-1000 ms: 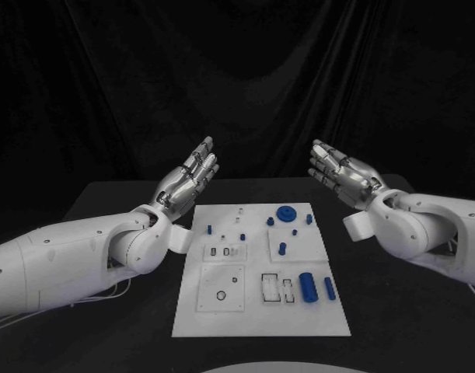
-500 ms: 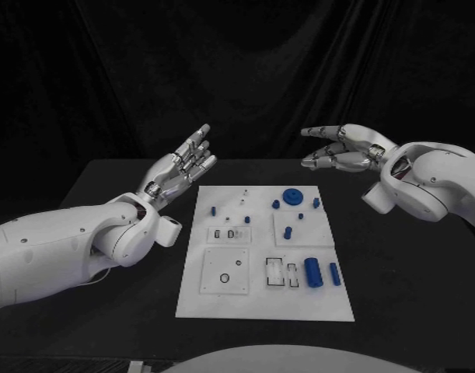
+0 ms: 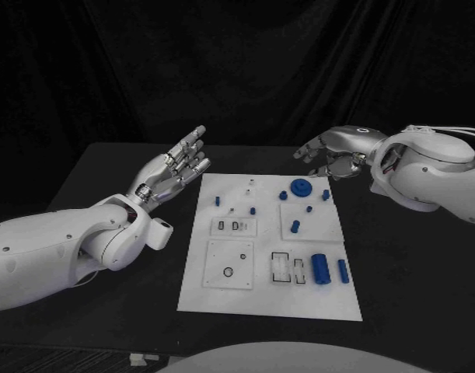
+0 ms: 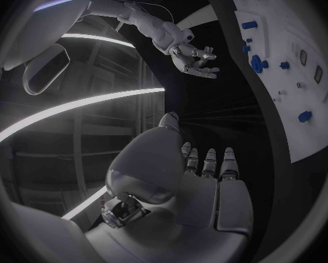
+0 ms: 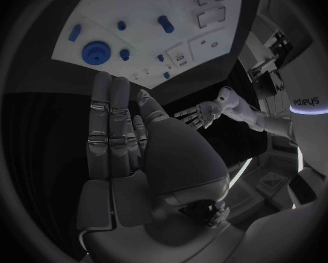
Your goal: Assemble the parts on the task board
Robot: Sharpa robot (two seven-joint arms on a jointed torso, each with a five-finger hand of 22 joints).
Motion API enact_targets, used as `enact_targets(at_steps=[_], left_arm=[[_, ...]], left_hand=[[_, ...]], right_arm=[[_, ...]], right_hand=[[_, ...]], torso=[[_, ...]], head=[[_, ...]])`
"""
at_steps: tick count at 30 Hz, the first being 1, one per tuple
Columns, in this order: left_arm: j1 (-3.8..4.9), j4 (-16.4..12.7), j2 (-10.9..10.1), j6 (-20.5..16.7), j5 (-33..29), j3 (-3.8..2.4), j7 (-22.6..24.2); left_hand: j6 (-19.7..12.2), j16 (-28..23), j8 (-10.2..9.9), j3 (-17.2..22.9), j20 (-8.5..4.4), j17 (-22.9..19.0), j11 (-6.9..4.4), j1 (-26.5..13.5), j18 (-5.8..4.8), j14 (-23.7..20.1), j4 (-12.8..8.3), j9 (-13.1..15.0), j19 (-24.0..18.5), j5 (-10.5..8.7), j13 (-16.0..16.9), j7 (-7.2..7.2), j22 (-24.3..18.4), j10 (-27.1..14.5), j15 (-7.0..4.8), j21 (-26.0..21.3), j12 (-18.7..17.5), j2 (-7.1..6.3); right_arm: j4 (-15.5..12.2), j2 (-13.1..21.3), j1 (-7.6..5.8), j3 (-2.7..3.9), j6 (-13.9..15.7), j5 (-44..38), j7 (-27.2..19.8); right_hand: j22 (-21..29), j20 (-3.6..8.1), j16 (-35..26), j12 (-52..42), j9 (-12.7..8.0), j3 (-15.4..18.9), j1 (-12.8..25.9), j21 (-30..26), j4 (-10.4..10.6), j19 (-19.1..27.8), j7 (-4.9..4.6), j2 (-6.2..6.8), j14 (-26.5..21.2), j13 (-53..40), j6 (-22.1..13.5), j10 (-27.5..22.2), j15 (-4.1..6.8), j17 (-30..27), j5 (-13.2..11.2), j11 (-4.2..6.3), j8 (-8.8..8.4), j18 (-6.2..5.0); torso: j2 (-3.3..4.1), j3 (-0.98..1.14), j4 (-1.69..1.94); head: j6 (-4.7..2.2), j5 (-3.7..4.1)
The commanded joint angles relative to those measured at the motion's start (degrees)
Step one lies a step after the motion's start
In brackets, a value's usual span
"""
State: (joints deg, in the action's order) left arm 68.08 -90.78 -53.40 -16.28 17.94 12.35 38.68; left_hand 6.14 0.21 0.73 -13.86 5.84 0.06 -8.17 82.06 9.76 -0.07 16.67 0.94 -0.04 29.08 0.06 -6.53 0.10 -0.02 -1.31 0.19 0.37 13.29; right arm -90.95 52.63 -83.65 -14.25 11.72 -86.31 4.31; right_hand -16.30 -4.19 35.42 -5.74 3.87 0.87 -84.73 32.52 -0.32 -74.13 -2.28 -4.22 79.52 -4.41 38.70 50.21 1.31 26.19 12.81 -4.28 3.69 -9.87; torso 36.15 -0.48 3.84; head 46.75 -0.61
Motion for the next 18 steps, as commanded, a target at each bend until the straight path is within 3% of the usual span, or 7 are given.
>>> enact_targets(at_steps=[1,2,5,7,10,13,18], left_arm=[[0.13,-0.4,-0.3,0.3,1.0,-0.06,6.9],[0.13,-0.5,-0.4,0.4,1.0,-0.06,6.9],[0.13,-0.6,-0.6,0.7,1.0,-0.06,6.8],[0.13,-0.7,-0.6,1.0,1.0,-0.06,6.8],[0.13,-0.7,-0.7,1.2,1.0,-0.05,6.7],[0.13,-0.7,-0.6,1.5,1.0,-0.05,6.7],[0.13,-0.5,-0.5,1.9,1.0,-0.05,6.6]], left_hand=[[0.0,-0.2,0.3,0.4,0.60,-0.1,0.40,0.6,0.43,0.1,-0.1,0.1,0.0,0.50,-0.1,0.47,-0.1,0.0,0.71,-0.2,-0.4,0.06],[0.0,-0.2,0.3,0.4,0.63,-0.1,0.41,0.6,0.43,0.1,-0.1,0.1,0.0,0.54,-0.1,0.48,-0.1,0.0,0.73,-0.2,-0.4,0.05],[-0.1,-0.2,0.2,0.4,0.77,-0.1,0.50,0.8,0.43,0.1,-0.1,0.1,0.0,0.75,-0.1,0.56,-0.1,0.0,0.85,-0.2,-0.4,0.05],[0.0,-0.2,0.3,0.5,0.90,-0.1,0.62,0.9,0.43,0.1,-0.2,0.1,0.0,0.96,-0.1,0.67,-0.1,0.0,0.99,-0.2,-0.4,0.07],[0.1,-0.2,0.3,0.6,1.02,-0.1,0.70,1.0,0.43,0.1,-0.2,0.1,0.0,1.14,-0.1,0.76,-0.1,0.0,1.08,-0.2,-0.4,0.07],[0.1,-0.2,0.3,0.6,1.06,-0.1,0.73,1.1,0.43,0.1,-0.2,0.1,0.0,1.21,-0.1,0.79,-0.1,0.0,1.11,-0.2,-0.4,0.08],[0.1,-0.2,0.3,0.7,1.27,-0.1,0.89,1.3,0.43,0.1,-0.2,0.1,0.0,1.39,-0.1,0.94,-0.1,0.0,1.31,-0.2,-0.4,0.09]], right_arm=[[0.3,-0.4,-0.02,0.04,-1.5,-10.3,3.4],[0.4,-0.6,0.05,0.04,-1.5,-10.5,3.4],[0.7,-0.8,0.29,0.04,-1.5,-11.4,3.4],[0.8,-1.0,0.51,0.04,-1.5,-12.5,3.5],[1.1,-1.3,0.85,0.04,-1.6,-13.6,3.4],[1.6,-1.8,1.37,0.04,-1.7,-14.4,3.2],[2.1,-2.4,2.26,0.04,-1.9,-14.8,2.7]], right_hand=[[-1.5,0.05,1.9,0.7,-0.4,-0.7,0.5,1.7,0.0,-0.6,-1.38,0.68,0.3,0.2,-1.5,0.9,0.52,1.7,-0.4,-0.06,-0.45,-0.46],[-2.2,0.09,2.7,1.0,-0.5,-0.9,0.7,2.4,0.0,-0.7,-2.45,0.81,0.6,0.3,-1.6,1.2,0.59,2.4,-0.5,-0.13,-0.48,-0.45],[-3.3,0.19,3.7,1.4,-0.4,-1.4,0.8,3.6,-0.1,-0.6,-3.04,1.06,0.7,0.4,-0.3,1.7,0.68,3.3,-0.5,-0.04,-0.31,-0.48],[-4.3,0.24,4.6,1.6,-0.3,-1.6,1.2,4.6,0.1,-0.5,-2.89,1.32,1.0,0.4,1.1,2.4,0.73,4.1,-0.7,-0.07,-0.20,-0.48],[-5.1,0.35,6.1,1.8,-0.2,-2.0,1.3,5.4,0.1,-0.3,-3.01,1.54,1.2,0.4,2.7,2.6,0.93,5.8,-0.5,0.29,-0.04,-0.52],[-5.9,0.43,8.4,1.8,-0.1,-2.2,1.7,6.2,0.3,-0.2,-2.81,1.74,1.8,0.4,4.1,3.1,0.99,8.2,-0.8,0.31,0.02,-0.52],[-7.5,0.46,11.2,1.5,0.2,-2.4,2.5,7.7,0.8,0.3,-2.86,2.22,2.2,0.3,7.2,4.4,1.04,11.2,-1.8,0.37,0.26,-0.48]], torso=[[1.18,-0.27,0.92],[1.43,-0.29,1.14],[1.75,-0.31,1.47],[2.13,-0.31,1.87],[2.37,-0.31,2.15],[2.95,-0.40,2.84],[3.47,-0.50,3.22]], head=[[0.11,0.42],[0.09,0.51],[-0.04,0.66],[-0.02,0.85],[0.26,1.09],[-0.02,1.75],[-0.55,2.48]])
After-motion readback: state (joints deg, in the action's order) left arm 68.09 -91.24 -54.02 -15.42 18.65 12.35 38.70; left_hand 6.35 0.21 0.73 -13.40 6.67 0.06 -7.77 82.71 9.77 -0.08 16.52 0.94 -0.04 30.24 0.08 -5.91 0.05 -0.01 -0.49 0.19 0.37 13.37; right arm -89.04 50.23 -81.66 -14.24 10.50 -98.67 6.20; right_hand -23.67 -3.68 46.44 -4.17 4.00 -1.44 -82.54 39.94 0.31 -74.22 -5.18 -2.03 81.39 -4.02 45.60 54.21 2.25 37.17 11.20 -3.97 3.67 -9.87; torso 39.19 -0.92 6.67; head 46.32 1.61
